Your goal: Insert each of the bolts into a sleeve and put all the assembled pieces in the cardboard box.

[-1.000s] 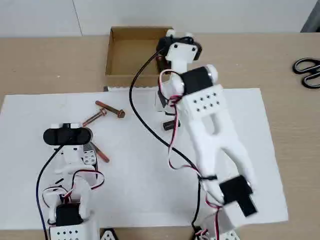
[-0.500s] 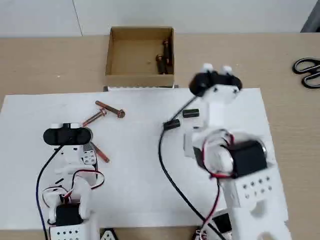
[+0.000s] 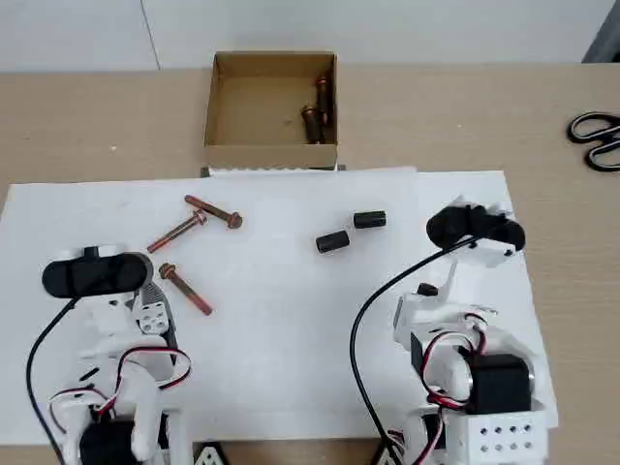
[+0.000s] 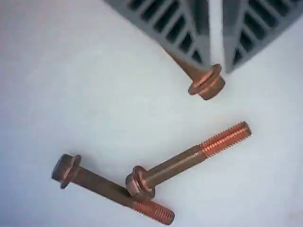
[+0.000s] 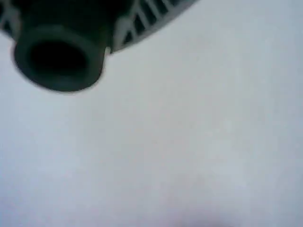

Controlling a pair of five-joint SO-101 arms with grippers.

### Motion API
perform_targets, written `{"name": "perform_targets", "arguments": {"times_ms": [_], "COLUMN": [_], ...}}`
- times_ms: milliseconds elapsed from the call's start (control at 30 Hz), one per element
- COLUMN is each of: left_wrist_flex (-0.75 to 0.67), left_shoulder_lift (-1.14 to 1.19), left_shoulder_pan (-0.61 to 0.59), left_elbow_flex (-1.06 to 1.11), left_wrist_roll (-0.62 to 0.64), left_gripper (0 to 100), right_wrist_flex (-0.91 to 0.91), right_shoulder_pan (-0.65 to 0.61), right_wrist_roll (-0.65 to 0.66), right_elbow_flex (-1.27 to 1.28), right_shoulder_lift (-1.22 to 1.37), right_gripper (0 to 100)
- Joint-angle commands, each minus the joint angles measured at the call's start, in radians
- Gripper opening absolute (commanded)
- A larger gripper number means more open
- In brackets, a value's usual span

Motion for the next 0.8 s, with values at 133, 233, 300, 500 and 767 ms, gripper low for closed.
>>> {"name": "perform_targets", "arguments": {"times_ms": [133, 233, 300, 500, 767], "left_wrist_flex": [0.081, 0.124, 0.152, 0.233, 0.222], "left_shoulder_lift": [0.230, 0.433, 0.568, 0.976, 1.401], "left_shoulder_pan": [-0.003, 0.000, 0.000, -0.005, 0.002], "left_elbow_flex": [-0.343, -0.515, -0.611, -0.814, -0.894], "left_wrist_roll": [0.029, 0.117, 0.167, 0.299, 0.545], "left_gripper": [1, 1, 1, 1, 1], "right_wrist_flex": [-0.147, -0.162, -0.162, -0.162, -0.160], "right_shoulder_pan": [0.010, 0.010, 0.010, 0.010, 0.010], "right_wrist_roll": [0.005, 0.006, 0.006, 0.009, 0.009], "right_elbow_flex": [0.115, 0.146, 0.155, 0.158, 0.158], "right_shoulder_lift": [-0.122, -0.170, -0.193, -0.223, -0.234], "right_gripper": [0.2, 0.2, 0.2, 0.2, 0.2]}}
